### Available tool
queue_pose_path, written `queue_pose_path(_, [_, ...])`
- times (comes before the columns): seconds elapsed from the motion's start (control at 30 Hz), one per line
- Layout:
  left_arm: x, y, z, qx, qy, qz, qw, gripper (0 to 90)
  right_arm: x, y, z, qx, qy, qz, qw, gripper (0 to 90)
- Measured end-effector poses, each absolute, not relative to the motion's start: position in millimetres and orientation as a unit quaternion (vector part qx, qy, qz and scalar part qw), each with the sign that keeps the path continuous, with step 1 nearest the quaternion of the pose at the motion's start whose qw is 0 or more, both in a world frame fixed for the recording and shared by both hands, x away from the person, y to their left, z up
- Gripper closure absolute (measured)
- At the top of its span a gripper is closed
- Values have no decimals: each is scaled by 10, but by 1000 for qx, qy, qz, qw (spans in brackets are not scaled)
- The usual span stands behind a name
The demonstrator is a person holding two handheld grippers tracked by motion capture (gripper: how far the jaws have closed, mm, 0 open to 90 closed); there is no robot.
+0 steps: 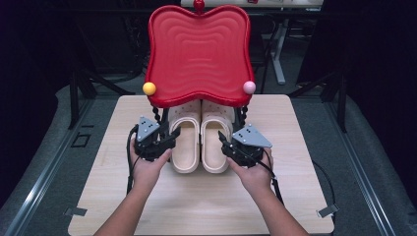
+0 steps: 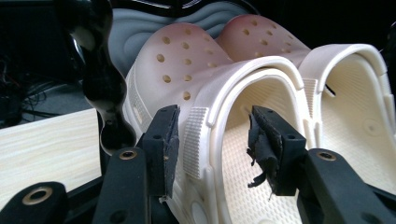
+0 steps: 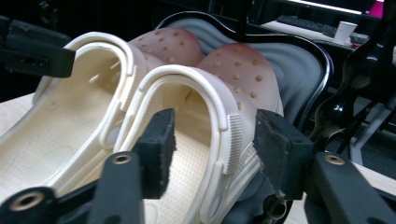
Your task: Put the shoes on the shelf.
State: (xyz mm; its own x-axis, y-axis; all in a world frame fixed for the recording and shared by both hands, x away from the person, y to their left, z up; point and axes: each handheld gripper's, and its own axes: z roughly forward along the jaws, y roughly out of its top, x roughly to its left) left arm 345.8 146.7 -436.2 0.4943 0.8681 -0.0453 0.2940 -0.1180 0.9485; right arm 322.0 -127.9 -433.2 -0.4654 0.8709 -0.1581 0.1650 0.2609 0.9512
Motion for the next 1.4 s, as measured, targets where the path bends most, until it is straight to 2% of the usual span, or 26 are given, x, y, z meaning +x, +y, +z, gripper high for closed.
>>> queue_pose_path(0.3, [3324, 1531, -4325, 701, 404, 278, 518, 580, 3114, -1373, -4311, 359, 723, 479, 345, 413])
queue_pose_path(0.47, [3235, 1565, -4329, 712, 393, 275, 512, 601, 3005, -1456, -4297, 358, 732, 478, 328, 505])
queue_pose_path(0.7, [3050, 1583, -4348, 723, 375, 274, 512, 616, 2814, -1530, -4316, 348, 731, 488, 327, 588])
queue_pose_path(1.0, [2837, 1597, -4454, 725, 371, 274, 512, 588, 2586, -1541, -4375, 337, 726, 509, 316, 616])
queue_pose_path(1.17, [2752, 1654, -4514, 718, 379, 262, 522, 620, 2530, -1566, -4435, 345, 732, 507, 296, 678])
queue_pose_path(1.4, [2618, 1710, -4584, 718, 380, 258, 523, 672, 2426, -1562, -4586, 340, 744, 495, 292, 742])
